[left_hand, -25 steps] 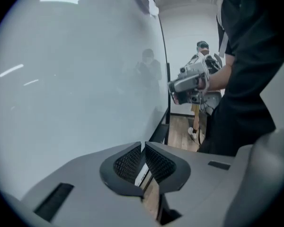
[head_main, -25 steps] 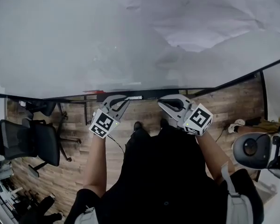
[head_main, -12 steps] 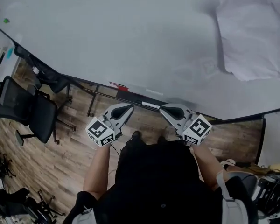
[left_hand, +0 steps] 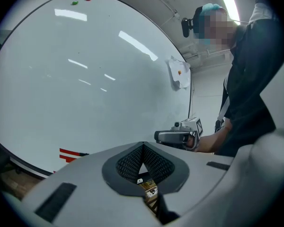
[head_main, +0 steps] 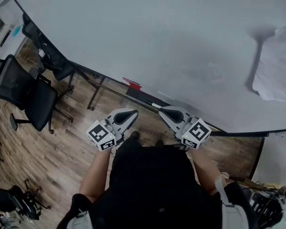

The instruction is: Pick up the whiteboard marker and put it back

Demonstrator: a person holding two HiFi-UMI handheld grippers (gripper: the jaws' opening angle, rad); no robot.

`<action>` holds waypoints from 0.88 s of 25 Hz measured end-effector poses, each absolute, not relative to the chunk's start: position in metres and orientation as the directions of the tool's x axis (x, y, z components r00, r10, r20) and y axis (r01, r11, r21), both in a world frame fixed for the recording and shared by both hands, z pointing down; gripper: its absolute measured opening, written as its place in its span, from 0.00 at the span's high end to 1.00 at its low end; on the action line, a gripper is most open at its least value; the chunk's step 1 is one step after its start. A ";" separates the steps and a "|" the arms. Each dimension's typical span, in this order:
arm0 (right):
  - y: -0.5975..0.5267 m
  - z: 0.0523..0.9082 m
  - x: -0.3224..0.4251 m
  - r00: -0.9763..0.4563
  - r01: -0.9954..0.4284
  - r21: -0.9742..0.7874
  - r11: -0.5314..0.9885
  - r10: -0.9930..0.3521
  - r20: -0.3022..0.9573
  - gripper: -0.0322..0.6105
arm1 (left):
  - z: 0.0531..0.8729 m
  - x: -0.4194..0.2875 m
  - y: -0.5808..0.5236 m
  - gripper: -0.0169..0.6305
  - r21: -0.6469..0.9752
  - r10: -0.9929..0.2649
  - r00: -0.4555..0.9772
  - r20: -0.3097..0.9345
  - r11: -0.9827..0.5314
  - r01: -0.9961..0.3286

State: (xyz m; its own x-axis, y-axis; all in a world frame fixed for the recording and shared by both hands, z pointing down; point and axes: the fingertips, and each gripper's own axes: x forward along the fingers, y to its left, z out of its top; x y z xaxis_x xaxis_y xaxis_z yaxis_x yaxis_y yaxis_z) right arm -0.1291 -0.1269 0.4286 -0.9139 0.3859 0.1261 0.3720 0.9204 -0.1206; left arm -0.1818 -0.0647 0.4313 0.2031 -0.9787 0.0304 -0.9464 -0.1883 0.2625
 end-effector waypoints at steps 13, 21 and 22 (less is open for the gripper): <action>-0.109 0.428 -0.159 -0.923 0.349 -0.105 0.931 0.361 0.134 0.92 | 0.437 -0.196 -0.072 0.95 0.204 -0.942 0.323 0.094 -0.300 -0.932; -0.102 0.434 -0.175 -0.954 0.262 -0.115 0.958 0.275 0.116 0.92 | 0.444 -0.211 -0.070 0.95 0.185 -0.885 0.446 0.133 -0.420 -0.888; -0.101 0.434 -0.177 -0.958 0.252 -0.114 0.961 0.264 0.110 0.92 | 0.444 -0.214 -0.069 0.95 0.182 -0.877 0.461 0.137 -0.435 -0.882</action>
State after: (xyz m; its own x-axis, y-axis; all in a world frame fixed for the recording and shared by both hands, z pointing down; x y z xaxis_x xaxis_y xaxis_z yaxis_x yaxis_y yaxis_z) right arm -0.1772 -0.1011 0.4342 -0.9581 0.2644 0.1104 0.2521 0.9610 -0.1142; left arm -0.2139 -0.0693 0.4442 0.4608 -0.8768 0.1375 -0.8819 -0.4350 0.1816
